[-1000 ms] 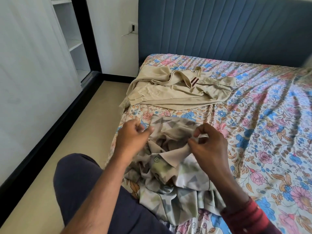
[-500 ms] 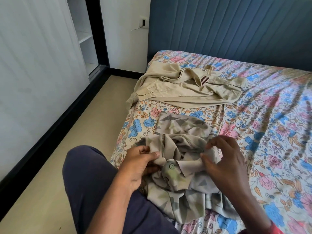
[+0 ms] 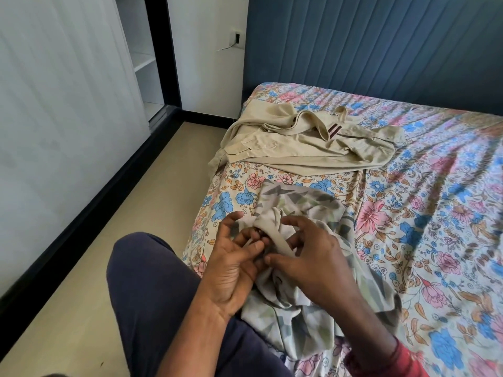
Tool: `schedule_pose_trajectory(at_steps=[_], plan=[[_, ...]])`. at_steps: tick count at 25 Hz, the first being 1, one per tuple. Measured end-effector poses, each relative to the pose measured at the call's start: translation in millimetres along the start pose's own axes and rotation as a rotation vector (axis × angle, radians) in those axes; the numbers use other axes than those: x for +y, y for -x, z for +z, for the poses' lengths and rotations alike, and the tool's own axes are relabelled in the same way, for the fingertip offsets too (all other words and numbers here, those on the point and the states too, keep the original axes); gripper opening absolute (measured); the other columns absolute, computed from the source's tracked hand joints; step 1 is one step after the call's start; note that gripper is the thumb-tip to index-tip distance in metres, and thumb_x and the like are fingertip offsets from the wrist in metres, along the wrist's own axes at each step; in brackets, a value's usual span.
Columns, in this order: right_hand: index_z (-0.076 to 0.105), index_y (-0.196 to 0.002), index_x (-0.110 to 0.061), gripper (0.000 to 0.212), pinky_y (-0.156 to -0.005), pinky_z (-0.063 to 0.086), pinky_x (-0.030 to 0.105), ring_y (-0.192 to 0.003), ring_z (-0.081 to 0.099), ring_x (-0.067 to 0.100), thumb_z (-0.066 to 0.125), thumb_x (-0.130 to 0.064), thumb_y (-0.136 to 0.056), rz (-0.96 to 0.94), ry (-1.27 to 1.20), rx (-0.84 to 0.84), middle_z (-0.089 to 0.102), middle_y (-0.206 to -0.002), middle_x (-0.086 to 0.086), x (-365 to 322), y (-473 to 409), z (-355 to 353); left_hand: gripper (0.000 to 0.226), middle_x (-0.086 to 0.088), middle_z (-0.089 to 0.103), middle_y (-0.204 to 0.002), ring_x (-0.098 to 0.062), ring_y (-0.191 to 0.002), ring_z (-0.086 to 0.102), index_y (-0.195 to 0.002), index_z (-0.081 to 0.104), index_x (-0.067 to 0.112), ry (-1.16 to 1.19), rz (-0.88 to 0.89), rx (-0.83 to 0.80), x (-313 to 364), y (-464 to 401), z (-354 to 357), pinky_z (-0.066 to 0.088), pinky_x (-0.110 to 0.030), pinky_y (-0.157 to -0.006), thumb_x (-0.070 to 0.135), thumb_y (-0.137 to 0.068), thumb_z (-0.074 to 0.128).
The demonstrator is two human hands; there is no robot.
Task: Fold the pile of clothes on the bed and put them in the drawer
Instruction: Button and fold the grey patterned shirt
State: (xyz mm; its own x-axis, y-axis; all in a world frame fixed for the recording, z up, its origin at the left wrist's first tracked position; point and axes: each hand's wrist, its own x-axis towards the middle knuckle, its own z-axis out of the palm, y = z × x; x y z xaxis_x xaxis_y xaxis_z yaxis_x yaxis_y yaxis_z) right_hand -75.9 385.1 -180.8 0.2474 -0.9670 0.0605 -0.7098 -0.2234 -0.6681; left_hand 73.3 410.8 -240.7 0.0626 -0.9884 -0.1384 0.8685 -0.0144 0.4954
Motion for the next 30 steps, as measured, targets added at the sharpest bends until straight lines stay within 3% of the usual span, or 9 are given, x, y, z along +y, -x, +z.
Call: schedule_pose_trajectory(at_steps=[5,8,10,13,16,19,24,27,30], plan=[[0.072,-0.112,-0.022,0.039,-0.057,0.052,0.032,-0.061,0.064,0.010,0.089,-0.024,-0.076,0.210,-0.499,-0.053,0.064,-0.067,-0.006,10,2,5,0.037,-0.020,0.069,-0.104,-0.029,-0.086,0.071,-0.117,0.061,0.012,-0.316,-0.054,0.078,-9,5,4,0.062,-0.038,-0.073,-0.011,-0.090,0.059],[0.076,-0.095,-0.025,0.021,-0.060,0.053,0.031,-0.060,0.063,0.007,0.087,-0.021,-0.078,0.164,-0.366,-0.069,0.067,-0.068,-0.005,14,5,5,0.027,-0.023,0.070,-0.107,-0.030,-0.083,0.072,-0.121,0.062,0.009,-0.248,-0.080,0.123,-9,5,8,0.062,-0.037,-0.066,-0.001,-0.101,0.046],[0.073,-0.096,-0.032,0.030,-0.061,0.048,0.016,-0.070,0.065,0.003,0.090,-0.037,-0.072,0.089,-0.217,-0.045,0.069,-0.078,-0.009,12,12,9,0.025,-0.023,0.069,-0.106,-0.030,-0.086,0.071,-0.120,0.063,0.004,-0.181,-0.029,0.143,-7,3,7,0.061,-0.037,-0.066,0.004,-0.101,0.047],[0.060,-0.110,-0.039,0.053,-0.064,0.045,0.012,-0.082,0.062,-0.001,0.091,-0.041,-0.066,0.070,-0.101,0.045,0.065,-0.096,-0.018,11,14,13,0.029,-0.023,0.068,-0.102,-0.028,-0.084,0.069,-0.116,0.064,-0.003,-0.129,0.017,0.129,-5,5,7,0.059,-0.035,-0.062,0.013,-0.094,0.053],[0.066,-0.104,-0.036,0.047,-0.057,0.048,0.018,-0.068,0.064,0.005,0.093,-0.036,-0.066,0.125,-0.258,0.026,0.069,-0.087,-0.015,13,9,12,0.023,-0.020,0.071,-0.093,-0.028,-0.081,0.069,-0.098,0.068,-0.004,-0.155,0.035,0.144,-5,7,8,0.061,-0.036,-0.066,0.016,-0.091,0.058],[0.070,-0.089,-0.033,0.030,-0.056,0.047,0.017,-0.065,0.063,0.005,0.090,-0.030,-0.068,0.080,-0.183,0.087,0.068,-0.082,-0.019,13,10,12,0.013,-0.015,0.070,-0.078,-0.022,-0.070,0.069,-0.075,0.072,0.003,-0.197,0.047,0.147,-5,7,10,0.061,-0.033,-0.063,0.010,-0.083,0.064],[0.070,-0.081,-0.030,0.026,-0.054,0.043,0.018,-0.059,0.055,0.003,0.084,-0.012,-0.070,0.035,-0.184,0.005,0.061,-0.065,-0.009,11,13,12,0.013,-0.018,0.061,-0.080,-0.027,-0.077,0.062,-0.067,0.064,0.002,-0.245,0.066,0.098,-9,3,0,0.057,-0.034,-0.074,0.002,-0.076,0.074],[0.068,-0.093,-0.030,0.036,-0.059,0.045,0.016,-0.066,0.054,0.001,0.090,-0.019,-0.067,0.017,-0.215,-0.018,0.060,-0.075,-0.011,10,14,13,0.007,-0.019,0.065,-0.086,-0.030,-0.085,0.064,-0.075,0.066,0.003,-0.270,0.093,0.042,-10,2,-3,0.058,-0.037,-0.080,-0.003,-0.072,0.069],[0.069,-0.086,-0.027,0.032,-0.056,0.043,0.012,-0.065,0.057,0.001,0.086,-0.007,-0.068,-0.021,-0.241,-0.008,0.062,-0.072,-0.009,10,13,13,0.042,-0.018,0.068,-0.102,-0.029,-0.098,0.067,-0.106,0.065,0.005,-0.276,0.120,0.020,-12,0,-7,0.057,-0.044,-0.091,-0.012,-0.068,0.069]])
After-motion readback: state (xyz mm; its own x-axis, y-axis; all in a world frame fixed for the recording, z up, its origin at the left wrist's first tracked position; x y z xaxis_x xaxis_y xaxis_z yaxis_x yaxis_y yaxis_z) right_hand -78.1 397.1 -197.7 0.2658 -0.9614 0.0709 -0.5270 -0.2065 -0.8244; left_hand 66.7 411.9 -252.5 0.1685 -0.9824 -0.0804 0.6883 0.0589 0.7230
